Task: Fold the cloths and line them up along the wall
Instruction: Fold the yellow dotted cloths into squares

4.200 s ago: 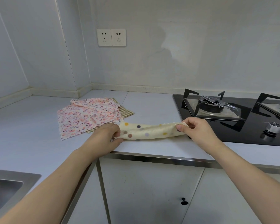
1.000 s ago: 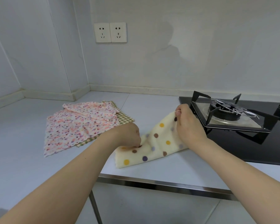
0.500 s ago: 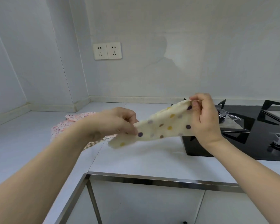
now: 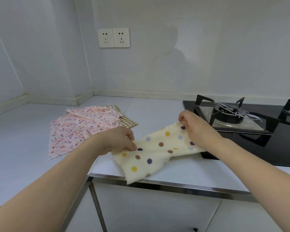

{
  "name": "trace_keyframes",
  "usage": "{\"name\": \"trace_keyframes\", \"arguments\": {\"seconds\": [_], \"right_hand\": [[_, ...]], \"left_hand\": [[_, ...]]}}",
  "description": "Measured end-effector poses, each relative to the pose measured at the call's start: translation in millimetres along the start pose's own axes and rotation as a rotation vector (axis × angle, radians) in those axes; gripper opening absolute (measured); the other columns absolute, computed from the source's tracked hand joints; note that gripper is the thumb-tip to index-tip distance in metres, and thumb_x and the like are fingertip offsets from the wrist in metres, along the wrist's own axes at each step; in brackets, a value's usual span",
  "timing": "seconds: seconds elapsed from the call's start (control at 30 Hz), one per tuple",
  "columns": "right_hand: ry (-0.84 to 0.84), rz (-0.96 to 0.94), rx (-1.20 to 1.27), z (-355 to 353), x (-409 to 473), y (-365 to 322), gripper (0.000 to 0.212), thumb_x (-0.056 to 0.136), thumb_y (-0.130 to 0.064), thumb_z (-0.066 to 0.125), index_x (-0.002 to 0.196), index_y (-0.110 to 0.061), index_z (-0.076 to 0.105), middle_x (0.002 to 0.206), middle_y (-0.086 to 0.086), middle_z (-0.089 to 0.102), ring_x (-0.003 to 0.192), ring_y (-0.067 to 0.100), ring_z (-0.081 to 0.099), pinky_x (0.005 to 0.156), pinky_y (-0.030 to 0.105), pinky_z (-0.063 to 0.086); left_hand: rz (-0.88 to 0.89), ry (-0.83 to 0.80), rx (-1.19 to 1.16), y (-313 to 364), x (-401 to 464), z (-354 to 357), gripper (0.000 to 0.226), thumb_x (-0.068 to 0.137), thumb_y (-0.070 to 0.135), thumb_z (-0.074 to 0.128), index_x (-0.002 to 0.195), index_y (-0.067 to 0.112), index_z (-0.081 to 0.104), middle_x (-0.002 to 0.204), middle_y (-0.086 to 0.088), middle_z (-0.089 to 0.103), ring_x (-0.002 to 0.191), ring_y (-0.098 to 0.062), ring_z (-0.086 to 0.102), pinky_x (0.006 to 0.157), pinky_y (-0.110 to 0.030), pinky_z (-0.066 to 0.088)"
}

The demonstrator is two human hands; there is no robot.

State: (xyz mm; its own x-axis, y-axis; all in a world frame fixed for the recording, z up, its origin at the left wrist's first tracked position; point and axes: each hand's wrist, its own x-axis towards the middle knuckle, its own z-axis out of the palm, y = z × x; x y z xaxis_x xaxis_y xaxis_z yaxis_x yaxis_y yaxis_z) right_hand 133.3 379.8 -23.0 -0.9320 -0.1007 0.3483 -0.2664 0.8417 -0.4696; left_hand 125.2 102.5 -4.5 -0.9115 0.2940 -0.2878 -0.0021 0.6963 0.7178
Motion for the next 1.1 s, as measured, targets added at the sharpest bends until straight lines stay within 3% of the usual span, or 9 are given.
{"name": "trace_keyframes", "arguments": {"seconds": [0.17, 0.27, 0.37, 0.47, 0.63, 0.7, 0.8, 0.97, 1.1], "right_hand": [[-0.083, -0.018, -0.143, 20.1, 27.4, 7.6, 0.023, 0.098, -0.006, 0.033, 0.103, -0.027, 0.041, 0.102, -0.004, 0.047, 0.081, -0.002, 0.048, 0.049, 0.038, 0.057], [-0.137, -0.038, -0.201, 29.2, 42.8, 11.4, 0.025, 0.097, -0.005, 0.033, 0.103, -0.029, 0.039, 0.102, -0.006, 0.047, 0.086, 0.003, 0.052, 0.047, 0.034, 0.055], [-0.203, -0.026, -0.214, 33.0, 58.2, 13.0, 0.024, 0.098, -0.008, 0.033, 0.105, -0.03, 0.039, 0.104, -0.005, 0.051, 0.075, 0.001, 0.049, 0.045, 0.028, 0.047], [-0.268, 0.027, -0.173, 31.3, 70.1, 11.1, 0.018, 0.101, -0.015, 0.033, 0.106, -0.03, 0.041, 0.101, -0.003, 0.055, 0.066, 0.007, 0.048, 0.047, 0.024, 0.041], [-0.258, 0.109, 0.077, 28.2, 80.0, 9.4, 0.012, 0.102, -0.025, 0.039, 0.111, -0.029, 0.044, 0.097, -0.001, 0.059, 0.078, 0.02, 0.054, 0.047, 0.022, 0.047], [-0.206, 0.207, 0.111, 24.7, 83.6, 7.4, 0.025, 0.099, -0.038, 0.046, 0.12, -0.023, 0.043, 0.098, 0.001, 0.057, 0.082, 0.021, 0.055, 0.06, 0.026, 0.045], [-0.343, 0.454, 0.068, 14.8, 84.0, 6.1, 0.042, 0.095, -0.052, 0.047, 0.105, -0.011, 0.052, 0.078, 0.0, 0.051, 0.062, 0.016, 0.048, 0.057, 0.027, 0.036], [-0.577, 0.684, 0.213, 5.5, 74.7, 1.7, 0.023, 0.096, -0.032, 0.053, 0.087, -0.012, 0.059, 0.066, 0.002, 0.058, 0.057, 0.018, 0.052, 0.052, 0.028, 0.045], [-0.456, 0.53, 0.133, 18.4, 73.2, 4.6, 0.019, 0.1, -0.018, 0.041, 0.087, -0.007, 0.051, 0.077, 0.012, 0.055, 0.054, 0.021, 0.047, 0.041, 0.025, 0.041]], "left_hand": [[0.078, 0.21, 0.461, -2.5, 16.8, 8.1, 0.019, 0.081, 0.021, 0.063, 0.098, 0.02, 0.054, 0.097, 0.003, 0.059, 0.078, -0.012, 0.054, 0.063, -0.026, 0.044], [0.27, 0.356, 0.713, 1.0, 23.8, 25.4, 0.036, 0.078, 0.017, 0.057, 0.111, 0.025, 0.047, 0.11, 0.004, 0.049, 0.101, -0.02, 0.045, 0.081, -0.031, 0.034], [0.45, 0.429, 0.589, 7.3, 29.5, 46.9, 0.039, 0.077, 0.008, 0.048, 0.114, 0.021, 0.051, 0.111, 0.002, 0.046, 0.106, -0.022, 0.039, 0.092, -0.032, 0.031], [0.516, 0.432, 0.505, 4.3, 38.3, 66.2, 0.027, 0.089, 0.006, 0.041, 0.11, 0.016, 0.055, 0.107, -0.001, 0.048, 0.1, -0.024, 0.044, 0.088, -0.034, 0.038], [0.464, 0.455, 0.531, -8.0, 44.7, 84.1, 0.029, 0.098, 0.038, 0.037, 0.113, 0.018, 0.051, 0.11, 0.002, 0.045, 0.1, -0.02, 0.038, 0.091, -0.034, 0.035], [0.47, 0.463, 0.572, -8.8, 44.9, 86.1, 0.036, 0.096, 0.047, 0.037, 0.114, 0.019, 0.049, 0.112, 0.003, 0.043, 0.102, -0.018, 0.036, 0.092, -0.033, 0.033], [0.481, 0.421, 0.618, -9.3, 44.7, 86.9, 0.046, 0.095, 0.056, 0.033, 0.121, 0.021, 0.046, 0.119, 0.004, 0.041, 0.108, -0.019, 0.035, 0.096, -0.034, 0.031], [0.475, 0.392, 0.659, -9.5, 44.0, 86.3, 0.071, 0.086, 0.064, 0.003, 0.127, 0.024, 0.045, 0.124, 0.003, 0.04, 0.113, -0.021, 0.036, 0.096, -0.034, 0.029], [0.453, 0.328, 0.678, -8.8, 45.1, 85.0, 0.056, 0.096, 0.061, 0.021, 0.142, 0.032, 0.034, 0.142, 0.004, 0.032, 0.129, -0.02, 0.026, 0.106, -0.035, 0.02]]}}
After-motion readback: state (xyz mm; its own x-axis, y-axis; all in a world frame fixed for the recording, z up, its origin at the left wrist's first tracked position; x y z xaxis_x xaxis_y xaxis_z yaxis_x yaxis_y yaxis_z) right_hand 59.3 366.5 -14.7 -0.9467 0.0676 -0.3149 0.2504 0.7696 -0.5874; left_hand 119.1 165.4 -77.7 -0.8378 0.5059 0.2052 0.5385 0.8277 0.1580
